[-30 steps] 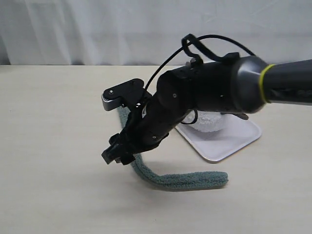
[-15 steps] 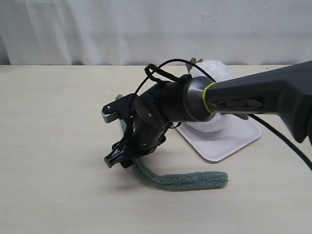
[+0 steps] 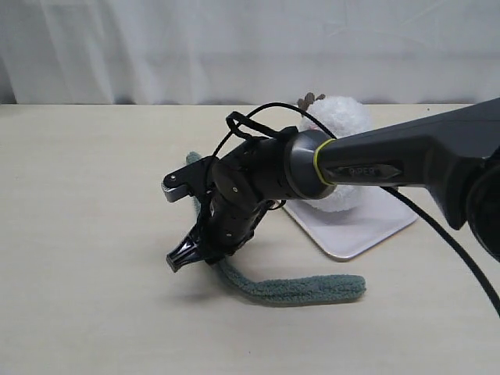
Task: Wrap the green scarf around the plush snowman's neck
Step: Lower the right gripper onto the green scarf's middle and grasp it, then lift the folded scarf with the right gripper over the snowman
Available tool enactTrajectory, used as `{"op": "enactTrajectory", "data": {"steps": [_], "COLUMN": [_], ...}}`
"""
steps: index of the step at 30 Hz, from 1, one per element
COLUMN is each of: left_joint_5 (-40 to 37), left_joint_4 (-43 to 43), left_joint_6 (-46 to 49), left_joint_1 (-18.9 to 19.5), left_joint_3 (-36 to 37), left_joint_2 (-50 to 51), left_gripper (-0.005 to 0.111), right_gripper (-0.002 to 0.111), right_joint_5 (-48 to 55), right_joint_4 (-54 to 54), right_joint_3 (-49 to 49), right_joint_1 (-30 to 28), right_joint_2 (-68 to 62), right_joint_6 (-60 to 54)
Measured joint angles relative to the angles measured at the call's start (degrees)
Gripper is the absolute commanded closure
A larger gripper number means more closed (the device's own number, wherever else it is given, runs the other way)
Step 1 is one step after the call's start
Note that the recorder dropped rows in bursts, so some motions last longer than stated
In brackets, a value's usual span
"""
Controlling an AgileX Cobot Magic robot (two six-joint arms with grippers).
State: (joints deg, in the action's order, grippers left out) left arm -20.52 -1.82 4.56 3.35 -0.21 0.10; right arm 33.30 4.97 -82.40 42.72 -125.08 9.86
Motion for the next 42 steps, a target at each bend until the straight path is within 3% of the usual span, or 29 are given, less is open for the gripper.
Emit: {"op": "enactTrajectory", "data": {"steps": [2, 8, 22, 27, 33, 42], "left_joint_5": [0.0, 0.0, 0.0, 0.0, 0.0, 0.0], "left_joint_4": [0.0, 0.0, 0.0, 0.0, 0.0, 0.0], "left_joint_6": [0.0, 0.0, 0.0, 0.0, 0.0, 0.0], "left_joint_1": [0.0, 0.0, 0.0, 0.0, 0.0, 0.0], "left_joint_3": [0.0, 0.0, 0.0, 0.0, 0.0, 0.0], "left_joint_2": [0.0, 0.0, 0.0, 0.0, 0.0, 0.0], "left_gripper": [0.107, 0.107, 0.107, 0.107, 0.107, 0.107], "right_gripper": [0.104, 0.104, 0.104, 0.104, 0.104, 0.104], "right_joint_5": [3.52, 16.77, 22.24, 23.04, 24.15, 28.19], "right_joint_4": [0.93, 2.83, 2.83, 5.04, 11.16, 31.53], "right_joint_3": [-0.96, -5.42, -5.75, -5.75, -5.88, -5.88], "right_joint_1": [0.0, 0.37, 4.55, 8.84, 10.19, 10.09], "right_joint_2": [-0.15, -0.34, 18.67, 26.23, 30.94, 31.78], "right_joint_6": [0.0, -1.5, -1.66, -1.66, 0.95, 12.91]}}
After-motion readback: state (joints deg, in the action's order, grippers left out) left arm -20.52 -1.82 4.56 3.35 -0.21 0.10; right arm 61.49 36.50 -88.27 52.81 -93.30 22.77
